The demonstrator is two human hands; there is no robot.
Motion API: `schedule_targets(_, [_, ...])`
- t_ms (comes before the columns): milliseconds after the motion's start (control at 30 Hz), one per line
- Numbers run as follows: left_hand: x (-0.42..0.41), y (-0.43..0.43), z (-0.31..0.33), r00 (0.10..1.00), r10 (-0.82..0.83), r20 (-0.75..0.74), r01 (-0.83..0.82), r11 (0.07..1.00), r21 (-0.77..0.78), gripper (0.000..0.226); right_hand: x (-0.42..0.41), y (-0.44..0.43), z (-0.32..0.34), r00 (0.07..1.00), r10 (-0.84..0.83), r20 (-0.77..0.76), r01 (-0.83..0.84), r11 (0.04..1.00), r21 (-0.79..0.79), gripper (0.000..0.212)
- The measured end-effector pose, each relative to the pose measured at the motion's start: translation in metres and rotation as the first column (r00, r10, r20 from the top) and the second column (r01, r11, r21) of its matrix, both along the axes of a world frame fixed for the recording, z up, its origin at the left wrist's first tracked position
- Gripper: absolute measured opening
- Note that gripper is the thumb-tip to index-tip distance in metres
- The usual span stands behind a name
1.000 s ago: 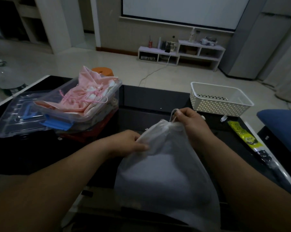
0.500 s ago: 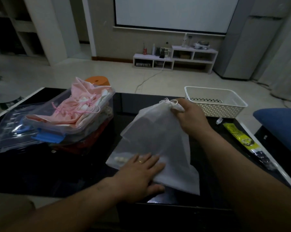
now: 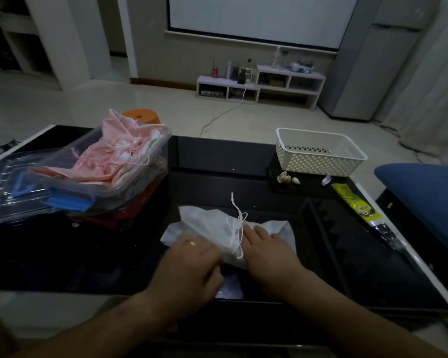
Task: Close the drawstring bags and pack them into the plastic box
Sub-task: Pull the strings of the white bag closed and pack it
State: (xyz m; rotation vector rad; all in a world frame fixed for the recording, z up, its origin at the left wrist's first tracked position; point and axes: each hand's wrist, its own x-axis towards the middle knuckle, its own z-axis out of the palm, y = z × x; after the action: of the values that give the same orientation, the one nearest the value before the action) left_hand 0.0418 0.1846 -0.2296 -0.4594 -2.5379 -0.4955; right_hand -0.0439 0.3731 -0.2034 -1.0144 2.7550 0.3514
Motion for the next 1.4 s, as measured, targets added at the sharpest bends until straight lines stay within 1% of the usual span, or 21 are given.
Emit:
schedule_targets(33, [0.002,-0.003,0.010,0.992,0.100,-0.079,-0.091,0.990,0.110,0.014,0.001,-0.003,0.000,1.000,-0.002,0.007,0.002,1.000,0.025,0.066])
schedule_targets(67, [-0.002,-0.005,0.024,0.968,0.243,-0.059,-0.223,0.945,0.242,0.023,0.001,-0.005,0.003,1.000,0.000,0.023,-0.001,0.999,0.040,0.069])
schedule_targets(100, [-0.013,-0.009,0.036,0.922,0.378,0.083,-0.382,0.858,0.342,0.039,-0.002,-0.005,0.003,0.998,0.004,0.066,-0.008,0.998,0.056,0.076])
schedule_targets(133, [-0.027,-0.014,0.043,0.833,0.461,0.307,-0.548,0.764,0.341,0.059,-0.006,-0.005,0.005,0.991,0.004,0.131,-0.013,0.997,0.073,0.085])
schedule_targets(200, [-0.050,-0.024,0.045,0.606,0.492,0.625,-0.673,0.736,0.074,0.090,-0.013,0.000,0.016,0.946,-0.024,0.323,0.028,1.000,-0.007,0.096])
schedule_targets(267, [-0.056,-0.029,0.033,0.522,0.536,0.663,-0.603,0.782,-0.157,0.101,-0.021,0.011,0.029,0.868,-0.100,0.486,0.253,0.932,-0.259,0.091])
schedule_targets(333, [-0.054,-0.032,0.023,0.538,0.580,0.611,-0.563,0.787,-0.251,0.105,-0.031,0.024,0.040,0.865,-0.228,0.448,0.439,0.776,-0.453,0.082])
schedule_targets(367, [-0.054,-0.032,0.020,0.544,0.595,0.591,-0.561,0.782,-0.271,0.106,-0.037,0.030,0.040,0.891,-0.321,0.320,0.444,0.760,-0.474,0.078])
schedule_targets(433, [-0.054,-0.030,0.019,0.545,0.596,0.589,-0.568,0.780,-0.264,0.102,-0.040,0.037,0.031,0.832,-0.535,0.146,0.554,0.788,-0.270,0.096])
schedule_targets(500, [-0.055,-0.025,0.019,0.572,0.542,0.616,-0.561,0.806,-0.188,0.089,-0.036,0.033,0.022,0.752,-0.631,0.192,0.657,0.742,-0.136,0.119])
schedule_targets(633, [-0.049,-0.019,0.021,0.657,0.415,0.629,-0.604,0.790,0.109,0.046,-0.032,0.021,0.020,0.657,-0.613,0.439,0.749,0.601,-0.279,0.132])
schedule_targets(733, [-0.043,-0.022,0.025,0.692,0.363,0.623,-0.646,0.697,0.311,0.044,-0.023,0.012,0.017,0.600,-0.596,0.533,0.796,0.515,-0.319,0.128])
schedule_targets(767, [-0.039,-0.022,0.027,0.714,0.327,0.619,-0.641,0.662,0.389,0.045,-0.018,0.008,0.016,0.624,-0.582,0.521,0.777,0.531,-0.338,0.109])
schedule_targets(833, [-0.031,-0.020,0.035,0.761,0.218,0.610,-0.601,0.589,0.539,0.046,-0.014,0.003,0.011,0.681,-0.547,0.487,0.731,0.544,-0.413,0.048])
schedule_targets(900, [-0.019,-0.019,0.048,0.799,0.118,0.590,-0.565,0.485,0.668,0.043,-0.015,-0.002,0.019,0.715,-0.503,0.486,0.698,0.459,-0.550,0.012])
schedule_targets(1000, [0.002,-0.021,0.079,0.854,0.076,0.515,-0.500,0.398,0.769,0.035,-0.016,-0.018,0.071,0.779,-0.413,0.471,0.610,0.330,-0.720,0.009])
schedule_targets(1100, [0.026,-0.046,0.113,0.957,0.141,0.253,-0.288,0.396,0.872,0.060,-0.039,-0.075,0.133,0.886,-0.321,0.336,0.453,0.437,-0.777,0.013])
schedule_targets(1167, [0.031,-0.071,0.135,0.970,0.196,0.143,-0.218,0.448,0.867,0.065,-0.063,-0.127,0.163,0.943,-0.259,0.207,0.308,0.457,-0.834,0.023])
schedule_targets(1267, [0.015,-0.123,0.154,0.901,0.409,0.148,-0.355,0.496,0.793,0.047,-0.096,-0.212,0.181,0.979,-0.202,0.039,0.133,0.475,-0.870,0.042])
schedule_targets(1333, [-0.002,-0.157,0.160,0.826,0.530,0.191,-0.468,0.458,0.756,0.043,-0.109,-0.264,0.184,0.966,-0.219,-0.136,0.006,0.548,-0.836,0.054])
schedule_targets(1400, [-0.019,-0.181,0.160,0.787,0.552,0.275,-0.562,0.459,0.688,0.043,-0.116,-0.300,0.174,0.930,-0.246,-0.273,-0.049,0.654,-0.755,0.069])
